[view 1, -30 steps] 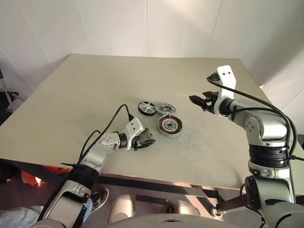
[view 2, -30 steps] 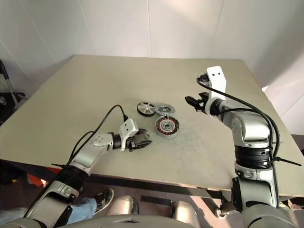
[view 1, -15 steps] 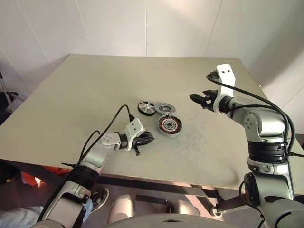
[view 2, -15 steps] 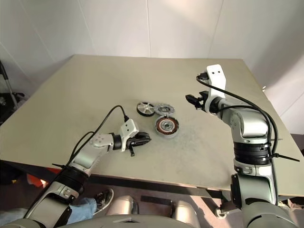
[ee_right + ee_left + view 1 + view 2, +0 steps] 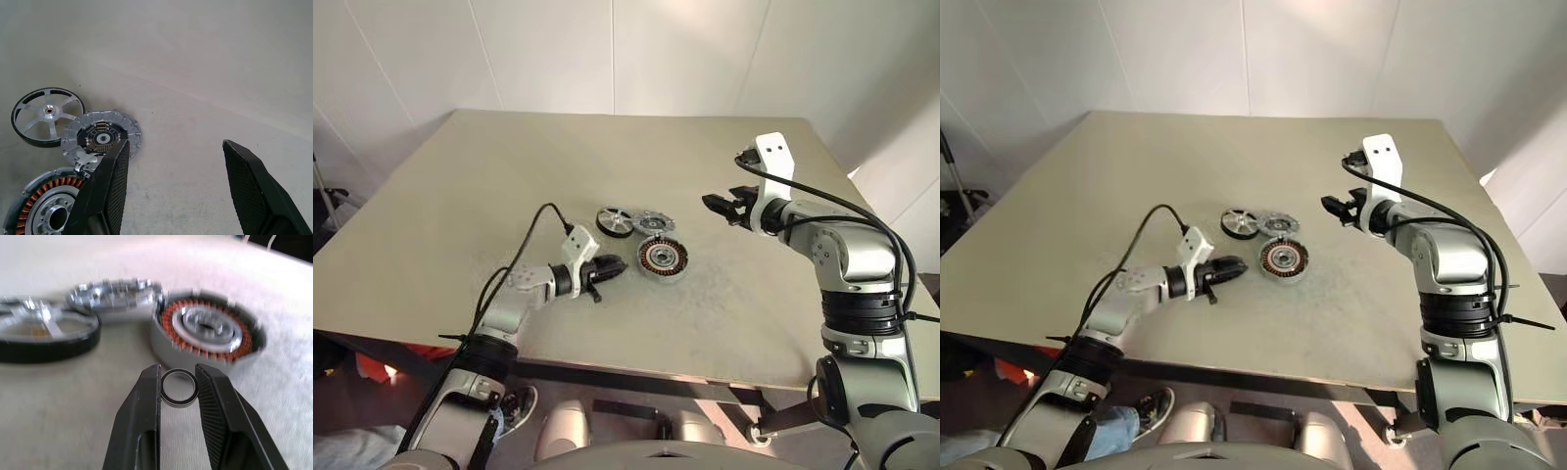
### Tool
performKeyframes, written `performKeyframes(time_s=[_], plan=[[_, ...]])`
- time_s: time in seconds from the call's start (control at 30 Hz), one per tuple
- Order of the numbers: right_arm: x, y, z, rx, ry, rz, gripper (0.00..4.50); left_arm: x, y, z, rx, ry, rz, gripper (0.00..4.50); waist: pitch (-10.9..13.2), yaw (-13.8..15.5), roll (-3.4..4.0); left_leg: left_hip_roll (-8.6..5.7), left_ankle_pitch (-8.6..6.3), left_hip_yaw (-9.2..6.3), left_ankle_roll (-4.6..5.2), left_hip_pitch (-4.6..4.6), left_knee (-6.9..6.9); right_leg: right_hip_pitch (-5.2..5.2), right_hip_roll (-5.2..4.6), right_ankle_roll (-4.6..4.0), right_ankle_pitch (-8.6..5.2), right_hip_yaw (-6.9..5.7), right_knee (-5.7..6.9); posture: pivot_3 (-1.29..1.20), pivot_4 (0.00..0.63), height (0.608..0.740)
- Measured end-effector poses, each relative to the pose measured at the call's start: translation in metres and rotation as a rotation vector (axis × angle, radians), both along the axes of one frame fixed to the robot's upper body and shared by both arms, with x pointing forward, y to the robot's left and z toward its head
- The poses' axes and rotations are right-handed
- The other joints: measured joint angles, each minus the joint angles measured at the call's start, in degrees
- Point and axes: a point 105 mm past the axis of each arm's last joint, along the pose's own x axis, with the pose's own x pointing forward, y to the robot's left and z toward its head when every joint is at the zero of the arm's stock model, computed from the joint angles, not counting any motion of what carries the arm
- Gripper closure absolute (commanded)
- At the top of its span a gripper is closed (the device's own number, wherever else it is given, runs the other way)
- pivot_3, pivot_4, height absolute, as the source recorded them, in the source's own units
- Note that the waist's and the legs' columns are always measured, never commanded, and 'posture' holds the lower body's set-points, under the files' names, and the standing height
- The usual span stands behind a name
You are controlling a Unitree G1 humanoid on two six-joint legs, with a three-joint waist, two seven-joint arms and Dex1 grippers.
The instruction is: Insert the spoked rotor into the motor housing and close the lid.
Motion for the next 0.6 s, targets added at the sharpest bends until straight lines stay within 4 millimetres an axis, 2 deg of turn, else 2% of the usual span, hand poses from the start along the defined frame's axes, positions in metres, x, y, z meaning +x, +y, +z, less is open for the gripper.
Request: performKeyframes(time_s=[0.1,0.2,0.4,0.6], plan=[[0.000,0.001,0.000,-0.001,-0.005,0.001,1.11,0.005,-0.008,0.024,-0.066,-0.027,-0.027,3.75,0.00,0.03,-0.01,-0.01,-0.05,0.04,0.08,-0.07,0.00,-0.03,0.00,0.02,-0.01,0.00,-0.06,0.00,0.000,0.740],[0.001,-0.001,0.001,-0.004,-0.009,-0.007,1.11,0.008,-0.018,0.033,-0.076,-0.034,-0.063,3.75,0.02,0.02,-0.03,0.00,-0.05,0.05,0.08,-0.07,0.00,-0.03,0.00,0.04,-0.02,0.00,-0.06,0.00,0.000,0.740],[0.001,-0.001,0.001,-0.005,-0.018,-0.015,1.11,0.014,-0.045,0.021,0.033,-0.028,-0.156,3.75,0.03,0.11,-0.04,-0.01,-0.04,0.05,0.07,-0.03,0.00,-0.01,0.00,0.07,-0.03,0.00,-0.06,0.00,0.000,0.740],[0.001,-0.004,-0.001,-0.007,-0.014,-0.033,1.11,0.020,-0.058,0.006,0.119,-0.030,-0.194,3.75,0.04,0.13,-0.05,-0.02,-0.05,0.04,0.08,-0.08,-0.06,-0.05,0.00,0.10,-0.05,0.00,-0.08,0.00,0.000,0.740]])
